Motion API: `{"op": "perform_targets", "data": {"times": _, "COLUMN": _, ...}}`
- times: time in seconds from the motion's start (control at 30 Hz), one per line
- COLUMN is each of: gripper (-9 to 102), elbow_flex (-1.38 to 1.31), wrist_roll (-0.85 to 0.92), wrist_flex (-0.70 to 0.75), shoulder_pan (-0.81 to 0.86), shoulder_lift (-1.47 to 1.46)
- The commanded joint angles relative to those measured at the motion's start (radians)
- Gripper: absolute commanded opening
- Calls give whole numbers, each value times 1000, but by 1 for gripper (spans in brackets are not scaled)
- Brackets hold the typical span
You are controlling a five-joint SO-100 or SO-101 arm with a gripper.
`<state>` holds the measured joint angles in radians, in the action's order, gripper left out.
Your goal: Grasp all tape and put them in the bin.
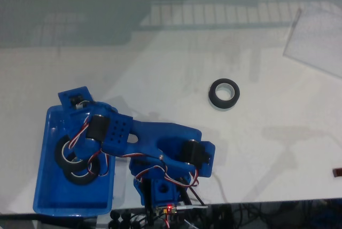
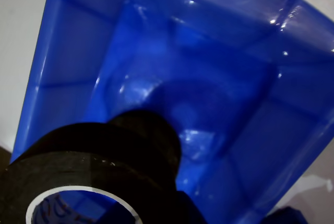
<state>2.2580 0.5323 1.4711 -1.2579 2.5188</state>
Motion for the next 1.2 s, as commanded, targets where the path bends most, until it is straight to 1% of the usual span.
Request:
{"op": "perform_targets", "data": {"times": 0.0, "gripper": 1, "elbow_flex": -9, "wrist_roll": 3, "wrist_flex": -5, "shoulder_pan": -14, "shoulder_lift": 9}}
{"op": "perform_targets", "data": {"times": 0.03, "gripper": 3, "elbow_flex": -9, "wrist_roll": 9, "wrist_flex": -6, "shoulder_pan": -14, "shoulder_lift": 9}}
{"op": "perform_targets", "data": {"times": 0.13, "gripper": 27, "elbow_flex": -9, "wrist_roll": -31, "wrist_flex": -11, "shoulder_pan": 8, "shoulder_lift": 9}}
{"op": "perform_targets", "data": {"times": 0.17, "gripper": 32, "elbow_flex": -9, "wrist_roll": -51, "wrist_flex": -15, "shoulder_pan": 15, "shoulder_lift": 11}}
{"op": "perform_targets", "data": {"times": 0.2, "gripper": 35, "elbow_flex": -9, "wrist_roll": -61, "wrist_flex": -23, "shoulder_pan": 20, "shoulder_lift": 12}}
{"op": "perform_targets", "data": {"times": 0.27, "gripper": 38, "elbow_flex": -9, "wrist_roll": -81, "wrist_flex": -44, "shoulder_pan": 34, "shoulder_lift": 11}}
{"op": "perform_targets", "data": {"times": 0.4, "gripper": 37, "elbow_flex": -9, "wrist_roll": -98, "wrist_flex": -61, "shoulder_pan": 55, "shoulder_lift": 12}}
{"op": "perform_targets", "data": {"times": 0.53, "gripper": 37, "elbow_flex": -9, "wrist_roll": -133, "wrist_flex": -104, "shoulder_pan": 141, "shoulder_lift": 25}}
{"op": "perform_targets", "data": {"times": 0.67, "gripper": 38, "elbow_flex": -15, "wrist_roll": -198, "wrist_flex": -163, "shoulder_pan": 314, "shoulder_lift": 43}}
{"op": "perform_targets", "data": {"times": 0.77, "gripper": 38, "elbow_flex": -12, "wrist_roll": -255, "wrist_flex": -222, "shoulder_pan": 495, "shoulder_lift": 51}}
{"op": "perform_targets", "data": {"times": 0.93, "gripper": 34, "elbow_flex": -9, "wrist_roll": -394, "wrist_flex": -414, "shoulder_pan": 859, "shoulder_lift": 12}}
{"op": "perform_targets", "data": {"times": 1.07, "gripper": 35, "elbow_flex": -9, "wrist_roll": -514, "wrist_flex": -459, "shoulder_pan": 1111, "shoulder_lift": -34}}
{"op": "perform_targets", "data": {"times": 1.17, "gripper": 39, "elbow_flex": -9, "wrist_roll": -607, "wrist_flex": -463, "shoulder_pan": 1258, "shoulder_lift": -74}}
